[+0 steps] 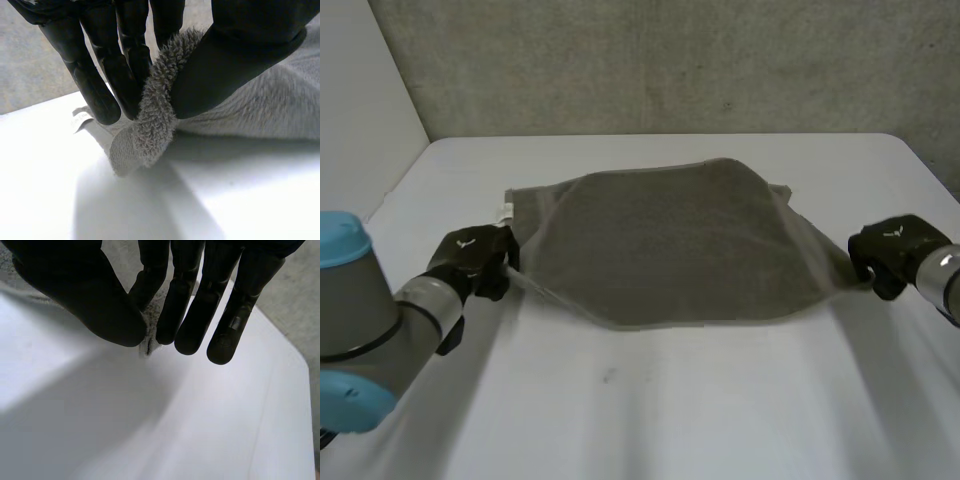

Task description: Fold the towel.

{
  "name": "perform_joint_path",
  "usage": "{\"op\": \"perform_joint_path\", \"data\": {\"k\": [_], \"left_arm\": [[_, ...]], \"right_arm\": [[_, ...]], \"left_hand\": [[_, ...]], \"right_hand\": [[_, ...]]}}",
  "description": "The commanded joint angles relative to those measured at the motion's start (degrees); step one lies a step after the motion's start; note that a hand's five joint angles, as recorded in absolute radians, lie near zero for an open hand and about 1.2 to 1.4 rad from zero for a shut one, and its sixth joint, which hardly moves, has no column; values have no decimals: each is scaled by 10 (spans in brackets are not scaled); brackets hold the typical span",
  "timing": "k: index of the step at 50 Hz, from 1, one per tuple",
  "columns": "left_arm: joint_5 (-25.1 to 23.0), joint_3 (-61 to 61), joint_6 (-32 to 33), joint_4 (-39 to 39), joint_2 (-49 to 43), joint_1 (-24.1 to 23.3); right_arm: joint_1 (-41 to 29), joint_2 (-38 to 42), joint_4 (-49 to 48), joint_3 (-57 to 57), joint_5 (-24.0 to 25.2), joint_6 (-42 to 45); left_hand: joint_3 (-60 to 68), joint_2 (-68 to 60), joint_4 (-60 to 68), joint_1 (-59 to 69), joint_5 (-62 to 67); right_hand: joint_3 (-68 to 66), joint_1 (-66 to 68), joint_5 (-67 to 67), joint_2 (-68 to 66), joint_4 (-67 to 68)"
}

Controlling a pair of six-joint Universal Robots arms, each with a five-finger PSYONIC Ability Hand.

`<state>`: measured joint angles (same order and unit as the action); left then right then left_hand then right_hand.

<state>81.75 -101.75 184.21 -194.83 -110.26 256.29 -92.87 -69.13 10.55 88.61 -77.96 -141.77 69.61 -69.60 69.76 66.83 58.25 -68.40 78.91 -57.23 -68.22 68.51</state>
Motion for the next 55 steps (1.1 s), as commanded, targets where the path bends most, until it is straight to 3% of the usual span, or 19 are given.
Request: {"op": "perform_joint_path", "data": {"k": [1,13,18,25,30,36,38,46,55], "left_arm": [[2,-58,18,27,105,17],[1,-104,16,157,332,60],[-1,-120,18,200,366,75],[-1,-145,23,198,355,81],[-1,-140,46,172,299,98],[-2,-119,87,130,217,119],[-3,-106,91,122,193,119],[-1,-15,89,77,73,102],[0,130,89,66,-83,55]], "right_arm": [[23,-76,23,53,18,0],[100,-261,134,82,104,-1],[131,-297,159,76,141,1],[132,-298,158,84,170,0],[123,-268,141,82,167,-4],[81,-166,72,55,143,-20],[56,-118,53,33,114,-35],[-14,18,2,-56,34,-62],[-41,138,-90,-165,-21,-119]], "left_hand": [[104,-104,102,132,118],[104,-104,102,132,118],[104,-104,102,132,118],[104,-104,102,132,118],[104,-104,102,132,118],[104,-104,102,132,118],[104,-104,102,132,118],[104,-104,102,132,118],[104,-104,102,132,118]], "right_hand": [[-116,11,-128,-118,115],[-116,11,-128,-118,115],[-116,11,-128,-118,115],[-116,11,-128,-118,115],[-116,11,-128,-118,115],[-116,11,-128,-118,115],[-116,11,-128,-118,115],[-116,11,-128,-118,115],[-116,11,-128,-118,115]]}}
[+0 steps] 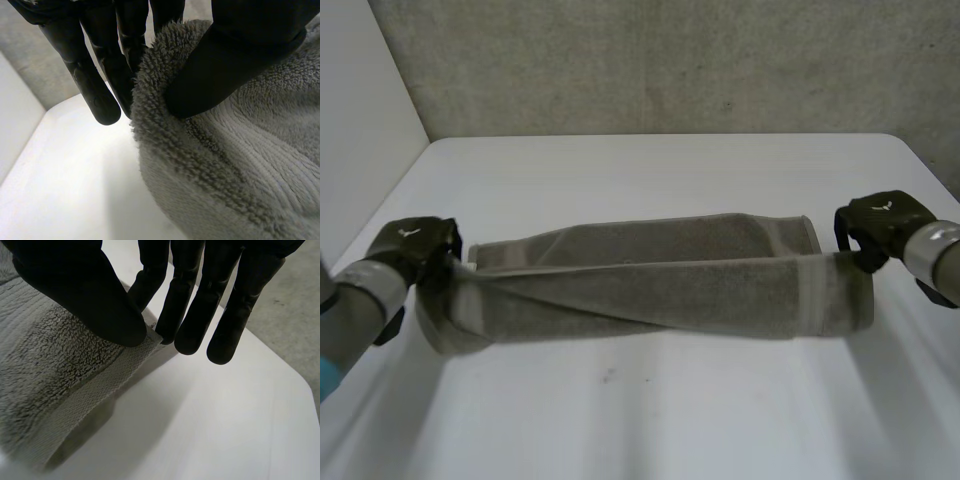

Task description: Fold the towel.

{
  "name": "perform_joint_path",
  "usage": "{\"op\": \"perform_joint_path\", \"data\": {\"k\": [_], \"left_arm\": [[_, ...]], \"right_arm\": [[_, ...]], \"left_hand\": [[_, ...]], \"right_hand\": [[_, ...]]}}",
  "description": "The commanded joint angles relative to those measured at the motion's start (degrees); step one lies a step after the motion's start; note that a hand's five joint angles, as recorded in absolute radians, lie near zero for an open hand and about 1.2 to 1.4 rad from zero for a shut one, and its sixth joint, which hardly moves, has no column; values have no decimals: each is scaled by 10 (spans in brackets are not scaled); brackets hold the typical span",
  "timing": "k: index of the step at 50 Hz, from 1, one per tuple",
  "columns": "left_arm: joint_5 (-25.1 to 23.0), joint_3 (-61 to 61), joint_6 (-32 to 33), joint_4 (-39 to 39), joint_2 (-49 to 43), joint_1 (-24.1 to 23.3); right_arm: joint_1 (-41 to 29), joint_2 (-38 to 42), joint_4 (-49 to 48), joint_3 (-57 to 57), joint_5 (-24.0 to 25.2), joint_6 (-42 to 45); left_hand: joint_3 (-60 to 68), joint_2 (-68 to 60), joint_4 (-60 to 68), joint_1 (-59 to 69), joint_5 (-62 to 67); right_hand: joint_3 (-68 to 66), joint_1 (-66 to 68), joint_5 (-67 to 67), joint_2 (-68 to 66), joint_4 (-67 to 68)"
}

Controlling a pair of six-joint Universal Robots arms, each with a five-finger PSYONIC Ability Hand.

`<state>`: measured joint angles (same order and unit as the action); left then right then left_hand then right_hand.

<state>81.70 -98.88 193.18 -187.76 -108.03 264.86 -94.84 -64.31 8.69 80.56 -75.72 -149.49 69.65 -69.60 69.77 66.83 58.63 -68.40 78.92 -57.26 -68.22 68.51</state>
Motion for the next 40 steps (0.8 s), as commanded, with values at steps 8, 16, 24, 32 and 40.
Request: {"op": "perform_joint_path", "data": {"k": [8,16,24,32,40], "left_arm": [[2,225,0,-21,-208,-42],[6,315,1,-20,-278,-48],[8,345,2,-21,-309,-51],[9,366,3,-20,-336,-51],[11,358,1,-17,-331,-51]], "right_arm": [[-41,161,-156,-163,-99,-44],[-46,212,-206,-209,-109,-40],[-53,264,-232,-245,-99,-39],[-59,312,-235,-285,-80,-38],[-62,338,-236,-309,-74,-38]], "left_hand": [[103,-104,102,132,114],[103,-104,102,132,114],[103,-104,102,132,114],[103,-104,102,132,114],[-169,168,-170,-140,-158]], "right_hand": [[-116,11,-127,-118,115],[-116,11,-127,-118,115],[-116,11,-127,-118,115],[-116,11,-127,-118,115],[232,-337,221,230,-233]]}}
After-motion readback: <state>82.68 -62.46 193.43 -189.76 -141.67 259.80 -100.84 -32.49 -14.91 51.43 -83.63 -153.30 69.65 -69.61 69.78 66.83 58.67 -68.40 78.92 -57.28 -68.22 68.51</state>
